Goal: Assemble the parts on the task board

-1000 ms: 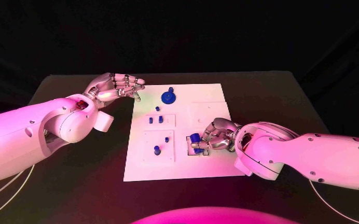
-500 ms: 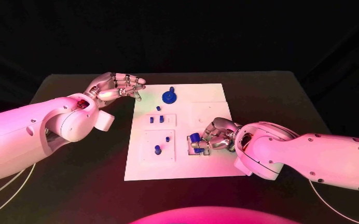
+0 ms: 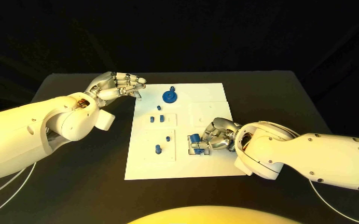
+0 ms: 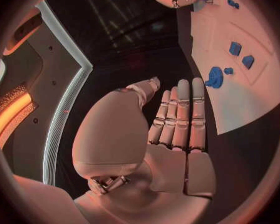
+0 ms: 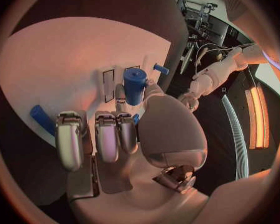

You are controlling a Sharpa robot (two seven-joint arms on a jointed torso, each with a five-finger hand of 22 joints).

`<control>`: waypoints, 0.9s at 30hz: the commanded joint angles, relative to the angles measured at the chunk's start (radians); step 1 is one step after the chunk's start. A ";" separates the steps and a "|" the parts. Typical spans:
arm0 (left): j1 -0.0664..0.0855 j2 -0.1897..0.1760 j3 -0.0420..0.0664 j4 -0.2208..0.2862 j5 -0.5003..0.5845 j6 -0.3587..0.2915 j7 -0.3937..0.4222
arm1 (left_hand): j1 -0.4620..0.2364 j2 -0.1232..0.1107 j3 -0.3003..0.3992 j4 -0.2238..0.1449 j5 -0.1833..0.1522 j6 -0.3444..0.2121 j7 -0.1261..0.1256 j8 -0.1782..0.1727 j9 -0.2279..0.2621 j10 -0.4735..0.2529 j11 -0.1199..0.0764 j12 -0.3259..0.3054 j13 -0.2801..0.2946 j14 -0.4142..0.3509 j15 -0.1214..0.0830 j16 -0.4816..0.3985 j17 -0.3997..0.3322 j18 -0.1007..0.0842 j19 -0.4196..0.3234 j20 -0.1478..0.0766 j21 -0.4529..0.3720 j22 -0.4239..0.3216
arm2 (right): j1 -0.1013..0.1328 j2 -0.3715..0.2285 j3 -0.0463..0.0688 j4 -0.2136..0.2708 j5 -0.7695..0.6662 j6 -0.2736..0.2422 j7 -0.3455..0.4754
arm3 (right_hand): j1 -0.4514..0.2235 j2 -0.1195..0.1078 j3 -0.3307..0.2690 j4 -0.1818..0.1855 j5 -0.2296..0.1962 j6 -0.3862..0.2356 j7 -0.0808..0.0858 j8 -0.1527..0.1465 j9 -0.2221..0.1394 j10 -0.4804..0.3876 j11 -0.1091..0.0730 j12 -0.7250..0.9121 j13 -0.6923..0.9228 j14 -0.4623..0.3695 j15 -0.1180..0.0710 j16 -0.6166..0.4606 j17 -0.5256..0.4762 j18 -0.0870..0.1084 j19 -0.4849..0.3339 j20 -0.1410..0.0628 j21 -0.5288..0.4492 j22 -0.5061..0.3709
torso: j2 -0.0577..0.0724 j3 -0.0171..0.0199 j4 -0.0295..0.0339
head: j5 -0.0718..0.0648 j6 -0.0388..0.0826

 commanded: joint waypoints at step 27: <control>0.000 0.002 0.001 0.001 0.004 0.020 0.000 | 0.015 0.004 0.004 -0.001 0.001 -0.002 0.000 -0.001 -0.001 -0.008 0.001 0.006 -0.003 -0.002 0.004 -0.006 -0.002 0.012 0.009 -0.003 -0.005 -0.001 | -0.002 0.016 0.000 -0.023 -0.054 -0.021 0.007 | -0.179 -0.007 -0.081 0.002 0.004 -0.003 -0.006 0.013 0.020 0.104 -0.006 0.004 0.262 0.106 -0.006 0.003 0.262 -0.004 0.091 -0.009 -0.008 0.249 | 0.000 0.0003 -0.0002 | 0.000 0.002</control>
